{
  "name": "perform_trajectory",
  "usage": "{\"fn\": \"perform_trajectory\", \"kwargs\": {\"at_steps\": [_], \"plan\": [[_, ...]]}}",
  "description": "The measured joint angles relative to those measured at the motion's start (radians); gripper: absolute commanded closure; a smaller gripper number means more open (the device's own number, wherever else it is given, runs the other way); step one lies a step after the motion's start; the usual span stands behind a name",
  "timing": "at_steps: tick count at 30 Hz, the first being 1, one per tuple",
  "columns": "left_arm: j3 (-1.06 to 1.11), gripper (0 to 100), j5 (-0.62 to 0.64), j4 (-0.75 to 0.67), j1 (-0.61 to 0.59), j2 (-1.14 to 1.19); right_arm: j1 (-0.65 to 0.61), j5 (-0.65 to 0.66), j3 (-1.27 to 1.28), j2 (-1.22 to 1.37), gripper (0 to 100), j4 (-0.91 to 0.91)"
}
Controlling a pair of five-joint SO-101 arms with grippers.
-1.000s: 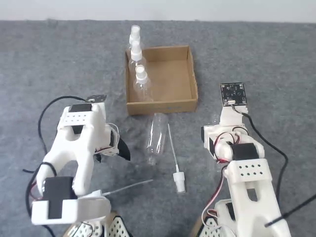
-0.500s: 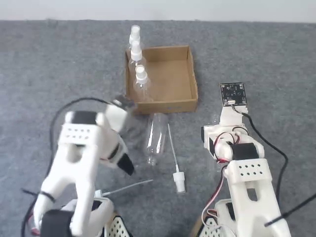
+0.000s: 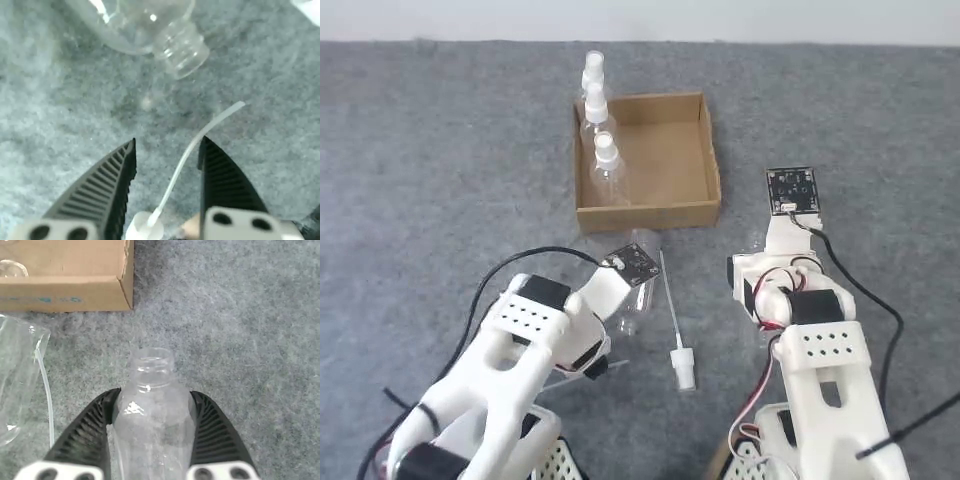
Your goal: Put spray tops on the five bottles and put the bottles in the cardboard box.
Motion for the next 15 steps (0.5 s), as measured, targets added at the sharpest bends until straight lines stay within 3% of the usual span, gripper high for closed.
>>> {"fn": "perform_trajectory", "kwargs": {"at_steps": [12, 15], "plan": [[0.006, 82, 0.000, -0.014, 0.006, 0.006, 0.000, 0.000, 0.000, 0.000, 98.9, 0.000], [0.003, 89, 0.000, -0.025, 0.006, 0.066, 0.000, 0.000, 0.000, 0.000, 98.9, 0.000]]}}
